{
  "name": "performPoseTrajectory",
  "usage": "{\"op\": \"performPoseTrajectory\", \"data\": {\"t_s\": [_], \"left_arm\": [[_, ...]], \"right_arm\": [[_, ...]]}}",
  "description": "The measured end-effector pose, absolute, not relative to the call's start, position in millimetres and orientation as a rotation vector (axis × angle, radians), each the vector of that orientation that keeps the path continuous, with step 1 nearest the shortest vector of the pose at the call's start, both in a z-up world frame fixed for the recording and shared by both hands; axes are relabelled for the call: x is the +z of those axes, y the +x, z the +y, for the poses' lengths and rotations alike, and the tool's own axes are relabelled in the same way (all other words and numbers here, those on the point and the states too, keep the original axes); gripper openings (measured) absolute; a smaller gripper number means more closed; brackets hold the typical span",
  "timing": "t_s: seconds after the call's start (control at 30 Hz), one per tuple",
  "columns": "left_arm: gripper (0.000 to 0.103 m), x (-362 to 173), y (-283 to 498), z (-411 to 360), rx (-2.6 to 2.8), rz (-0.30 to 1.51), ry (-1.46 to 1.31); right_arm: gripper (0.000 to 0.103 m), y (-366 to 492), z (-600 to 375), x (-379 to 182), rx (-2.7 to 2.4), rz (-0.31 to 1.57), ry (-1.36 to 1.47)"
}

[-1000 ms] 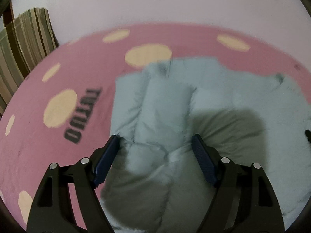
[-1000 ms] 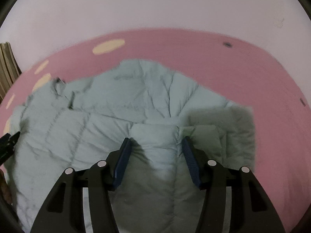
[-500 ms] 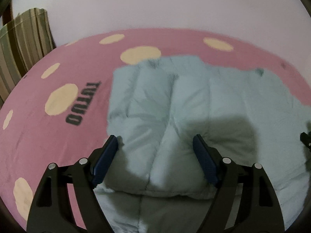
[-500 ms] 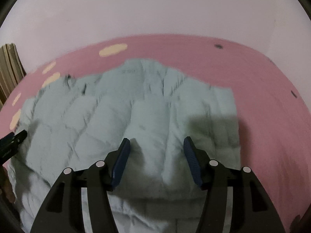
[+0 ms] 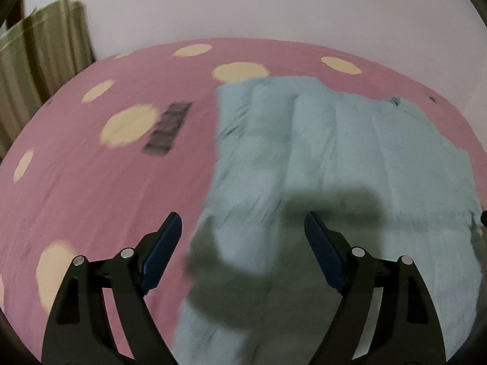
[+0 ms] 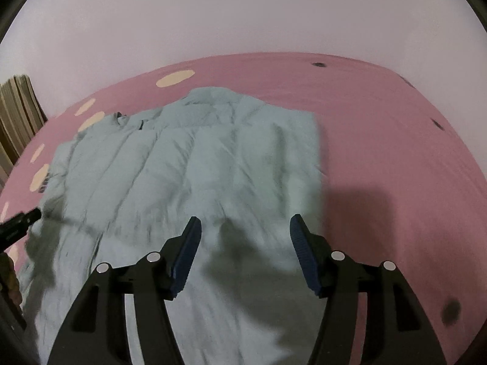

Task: Fold large clothes

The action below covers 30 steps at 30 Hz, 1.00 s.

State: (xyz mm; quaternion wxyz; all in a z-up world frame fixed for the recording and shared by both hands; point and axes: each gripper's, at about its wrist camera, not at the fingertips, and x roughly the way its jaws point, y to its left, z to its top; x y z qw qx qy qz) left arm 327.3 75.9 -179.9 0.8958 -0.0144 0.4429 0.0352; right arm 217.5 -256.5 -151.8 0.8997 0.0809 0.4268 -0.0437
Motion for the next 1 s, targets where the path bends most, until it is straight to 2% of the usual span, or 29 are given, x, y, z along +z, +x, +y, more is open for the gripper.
{"op": "performPoseTrajectory", "data": {"t_s": [0.33, 0.6, 0.63, 0.7, 0.77, 0.8, 0.83, 0.87, 1.0], "left_arm": [[0.084, -194, 175, 145, 0.081, 1.01, -0.2], [0.084, -206, 133, 144, 0.012, 1.017, -0.28], [0.081, -206, 132, 142, 0.011, 1.012, -0.284], [0.068, -205, 131, 141, -0.004, 1.005, -0.301], [0.046, -205, 130, 141, -0.018, 1.002, -0.308], [0.039, -204, 129, 140, -0.036, 1.001, -0.312], [0.026, -203, 129, 138, -0.052, 1.0, -0.314], [0.018, -202, 128, 137, -0.064, 0.998, -0.312], [0.008, -192, 123, 133, -0.077, 0.966, -0.308]], "right_arm": [[0.063, 61, -288, -173, -0.117, 0.971, 0.282], [0.063, 19, -271, -190, -0.085, 0.993, 0.3], [0.063, 19, -269, -191, -0.084, 0.992, 0.299], [0.06, 16, -264, -191, -0.081, 0.986, 0.296], [0.042, 13, -261, -191, -0.073, 0.987, 0.293], [0.036, 11, -259, -191, -0.066, 0.986, 0.289], [0.025, 11, -258, -191, -0.052, 0.986, 0.29], [0.02, 10, -257, -191, -0.04, 0.986, 0.296], [0.009, 5, -256, -185, -0.006, 0.958, 0.325]]}}
